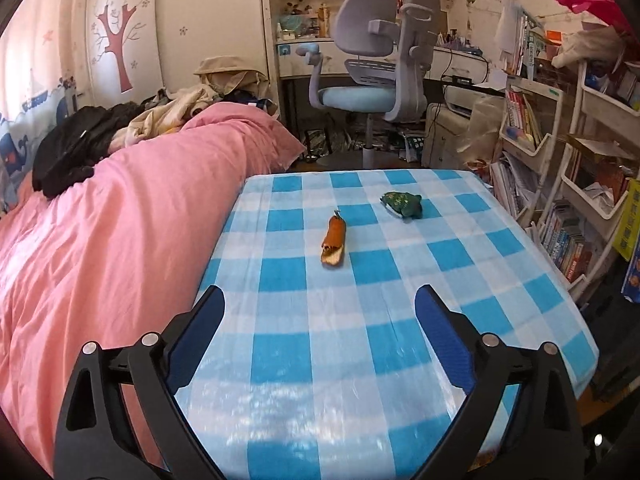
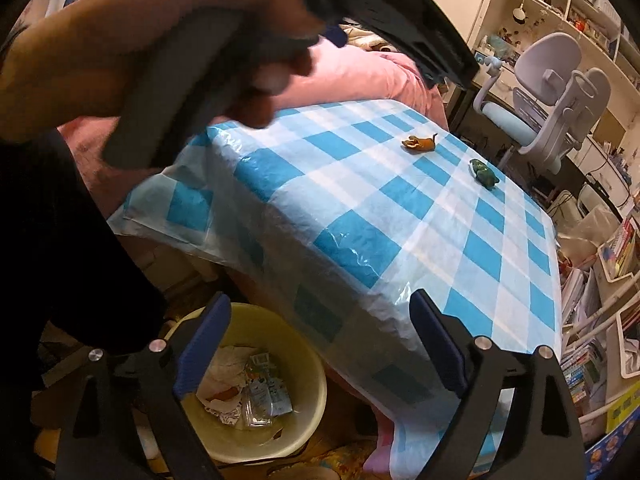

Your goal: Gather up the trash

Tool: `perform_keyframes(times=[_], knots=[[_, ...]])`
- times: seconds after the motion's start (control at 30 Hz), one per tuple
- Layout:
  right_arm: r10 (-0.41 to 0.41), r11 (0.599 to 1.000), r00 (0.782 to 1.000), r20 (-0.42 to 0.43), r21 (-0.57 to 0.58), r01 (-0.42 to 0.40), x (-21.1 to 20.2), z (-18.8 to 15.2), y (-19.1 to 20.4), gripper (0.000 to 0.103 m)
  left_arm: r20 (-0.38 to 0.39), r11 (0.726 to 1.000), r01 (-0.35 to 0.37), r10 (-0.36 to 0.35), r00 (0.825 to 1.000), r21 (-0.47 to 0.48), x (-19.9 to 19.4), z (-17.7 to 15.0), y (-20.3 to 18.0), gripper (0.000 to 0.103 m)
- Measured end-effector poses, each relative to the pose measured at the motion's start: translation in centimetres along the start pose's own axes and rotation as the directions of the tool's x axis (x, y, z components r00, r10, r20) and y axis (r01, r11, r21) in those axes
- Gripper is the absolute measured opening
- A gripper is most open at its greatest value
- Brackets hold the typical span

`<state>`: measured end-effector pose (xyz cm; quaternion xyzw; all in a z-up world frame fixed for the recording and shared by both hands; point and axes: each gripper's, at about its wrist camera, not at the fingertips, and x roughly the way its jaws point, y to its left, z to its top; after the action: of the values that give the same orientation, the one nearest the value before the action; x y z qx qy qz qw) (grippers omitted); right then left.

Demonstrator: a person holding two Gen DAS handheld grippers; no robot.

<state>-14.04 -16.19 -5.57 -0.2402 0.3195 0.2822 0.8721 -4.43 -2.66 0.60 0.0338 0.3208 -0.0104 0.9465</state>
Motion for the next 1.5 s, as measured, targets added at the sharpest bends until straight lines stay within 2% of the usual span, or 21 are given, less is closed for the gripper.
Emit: perform_keyframes(times=[0.13,0.23,0.5,0.83,1.5], knots=[[-0.015,1.000,1.000,0.016,-0.027,0.015,0.2,0.2,0.4,0.088,-0.009,1.000,-0.007,0.007,1.000,0.024,1.6,0.8,-0.2,0.093],[-0.023,0.999,0.999,0.027,-0.032,0.024,0.3,0.4,0.3,0.092,-0.018,1.000,-0.004,0.004,1.000,0.007,2.4,1.0,0.1,0.094],[-0.018,0.999,1.000,0.022,-0.027,0.018,1.1,0.5,-0.2,0.092,-0.049,0.999,-0.010,0.008,0.999,-0.038,4.2,1.4,0.8,0.095],[-0.012,1.000,1.000,0.024,-0.024,0.013,1.5,0.6,-0.6,0.093,-0.069,1.000,-0.016,0.017,0.998,0.019,5.4,1.5,-0.8,0.095],[-0.004,1.000,1.000,0.021,-0.022,0.005,2.3,0.8,-1.3,0.093,-0.095,0.999,-0.019,0.023,0.995,0.042,6.9,1.9,-2.0,0.095]])
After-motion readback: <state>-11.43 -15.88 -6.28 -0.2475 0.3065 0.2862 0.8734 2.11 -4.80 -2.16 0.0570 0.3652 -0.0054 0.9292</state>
